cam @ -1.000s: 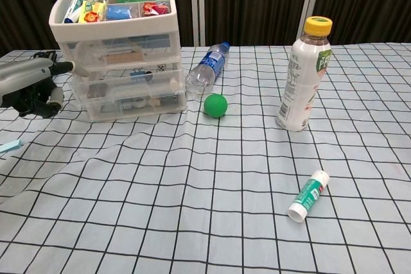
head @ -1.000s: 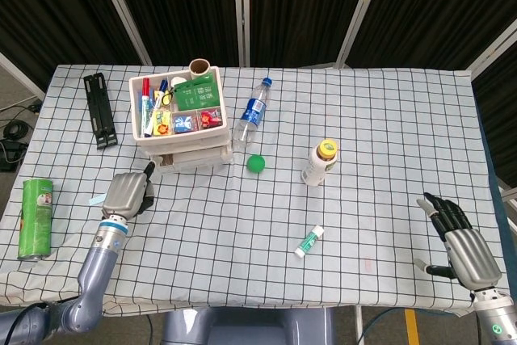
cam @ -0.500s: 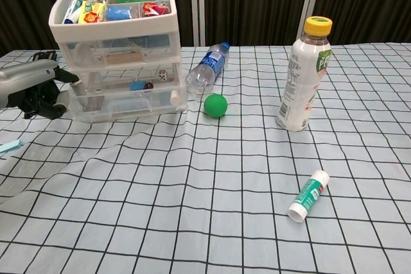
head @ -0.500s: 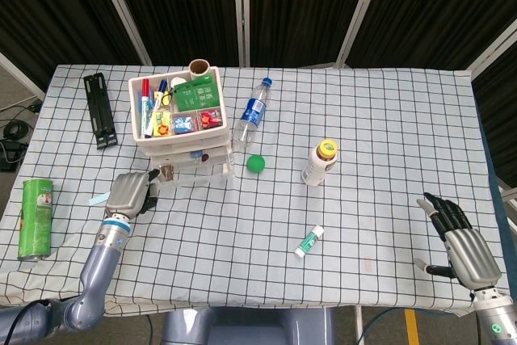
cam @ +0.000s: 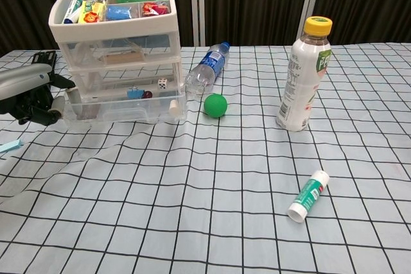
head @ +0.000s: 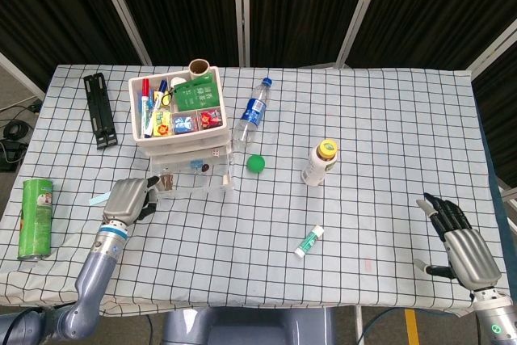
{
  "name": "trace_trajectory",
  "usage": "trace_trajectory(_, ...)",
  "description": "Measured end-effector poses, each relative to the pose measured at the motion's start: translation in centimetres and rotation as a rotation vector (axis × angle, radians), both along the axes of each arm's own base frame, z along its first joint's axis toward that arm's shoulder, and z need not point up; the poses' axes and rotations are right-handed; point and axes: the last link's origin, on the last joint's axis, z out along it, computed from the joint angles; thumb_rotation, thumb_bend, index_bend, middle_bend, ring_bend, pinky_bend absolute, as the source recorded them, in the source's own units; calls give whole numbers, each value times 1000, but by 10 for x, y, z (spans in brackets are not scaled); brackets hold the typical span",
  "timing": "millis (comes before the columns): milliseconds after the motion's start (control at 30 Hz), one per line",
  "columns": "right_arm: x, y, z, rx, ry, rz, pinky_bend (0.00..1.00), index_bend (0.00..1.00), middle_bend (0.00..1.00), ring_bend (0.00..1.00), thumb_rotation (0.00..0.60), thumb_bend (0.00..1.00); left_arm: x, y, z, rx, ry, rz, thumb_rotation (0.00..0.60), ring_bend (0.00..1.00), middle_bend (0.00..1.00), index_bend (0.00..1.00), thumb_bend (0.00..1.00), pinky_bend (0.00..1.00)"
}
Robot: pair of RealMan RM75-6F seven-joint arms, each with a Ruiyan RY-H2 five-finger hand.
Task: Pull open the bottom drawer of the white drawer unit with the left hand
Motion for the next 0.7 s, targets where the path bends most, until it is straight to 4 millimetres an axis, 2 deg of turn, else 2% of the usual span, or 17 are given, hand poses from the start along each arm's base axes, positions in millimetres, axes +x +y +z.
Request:
trace_trajectory(300, 0, 0, 0, 1, 3, -2, 0, 0, 0, 0, 600, 17, -1, -14, -4, -33, 5, -33, 600, 800, 777, 623, 821, 705)
trace_trajectory(700, -1, -1, -1, 3, 5, -5, 0, 0, 0, 0, 600, 17, -7, -20, -3, -43, -27, -29, 600, 799, 777, 623, 821, 705)
